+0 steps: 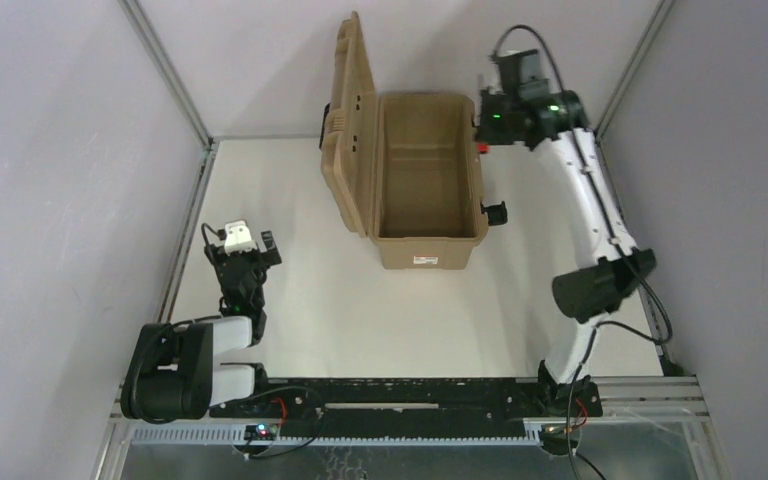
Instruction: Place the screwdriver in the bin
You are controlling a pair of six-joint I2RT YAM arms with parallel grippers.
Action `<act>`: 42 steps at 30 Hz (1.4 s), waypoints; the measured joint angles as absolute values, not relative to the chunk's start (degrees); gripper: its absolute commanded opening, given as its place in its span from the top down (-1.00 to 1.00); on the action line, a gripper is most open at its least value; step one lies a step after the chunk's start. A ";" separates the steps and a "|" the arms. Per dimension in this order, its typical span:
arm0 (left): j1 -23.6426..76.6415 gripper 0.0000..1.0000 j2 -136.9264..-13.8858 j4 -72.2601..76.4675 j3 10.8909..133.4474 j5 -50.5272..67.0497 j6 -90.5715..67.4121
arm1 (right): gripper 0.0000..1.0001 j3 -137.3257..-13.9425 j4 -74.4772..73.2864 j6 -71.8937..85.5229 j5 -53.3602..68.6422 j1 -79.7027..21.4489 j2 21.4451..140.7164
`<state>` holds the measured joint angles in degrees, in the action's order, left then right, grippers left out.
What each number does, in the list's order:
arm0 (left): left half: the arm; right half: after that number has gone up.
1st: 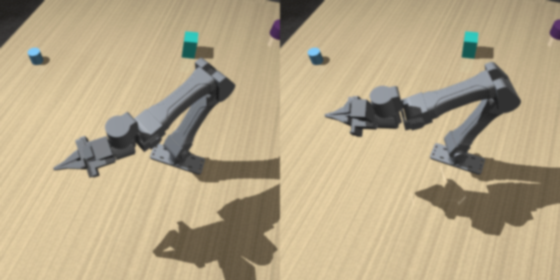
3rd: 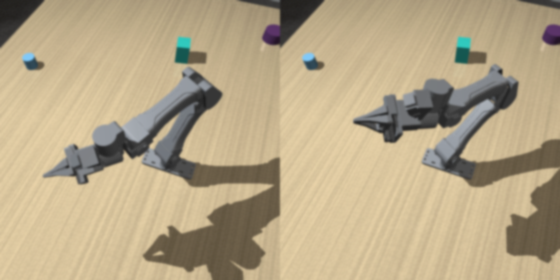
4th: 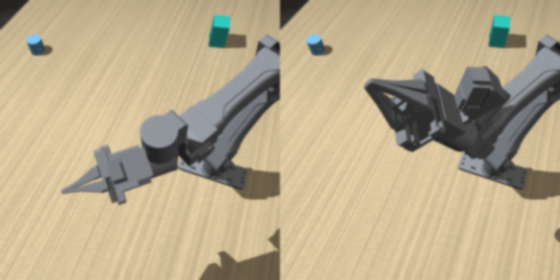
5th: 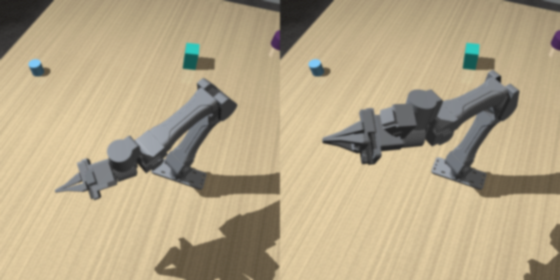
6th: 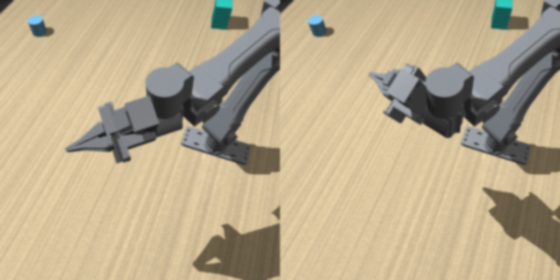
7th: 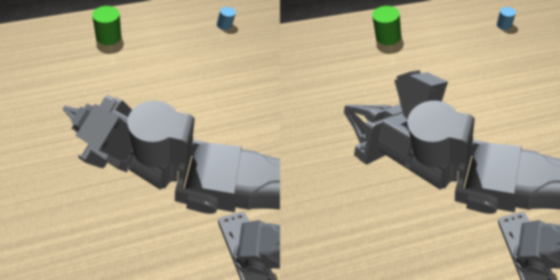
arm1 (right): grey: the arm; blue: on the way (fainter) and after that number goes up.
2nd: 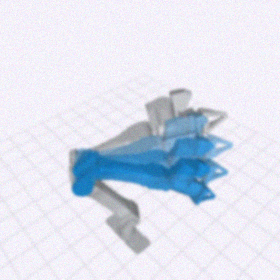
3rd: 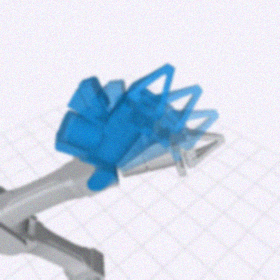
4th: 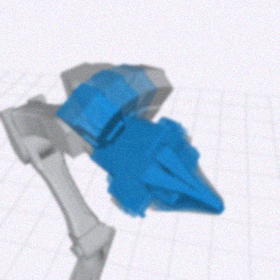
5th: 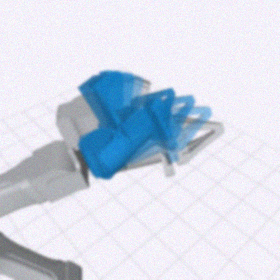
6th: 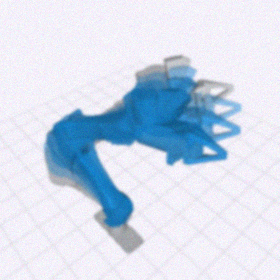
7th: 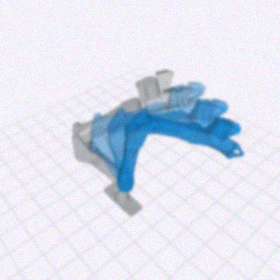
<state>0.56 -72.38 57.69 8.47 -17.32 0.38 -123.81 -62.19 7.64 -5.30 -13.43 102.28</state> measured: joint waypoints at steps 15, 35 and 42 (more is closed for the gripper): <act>0.56 -1.00 -72.38 57.69 8.47 -17.32 0.38 | 0.81 -131.17 -56.71 21.04 -7.88 -28.47 128.73; 0.56 -1.00 -72.38 57.69 8.47 -17.32 0.38 | -0.59 -125.34 -53.12 22.81 -9.82 -29.23 137.99; 0.56 -1.00 -72.38 57.69 8.47 -17.32 0.38 | -0.68 -127.39 -54.57 19.46 -10.48 -27.83 126.45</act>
<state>0.56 -72.38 57.69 8.47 -17.32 0.38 -127.39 -54.57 19.46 -10.48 -27.83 126.45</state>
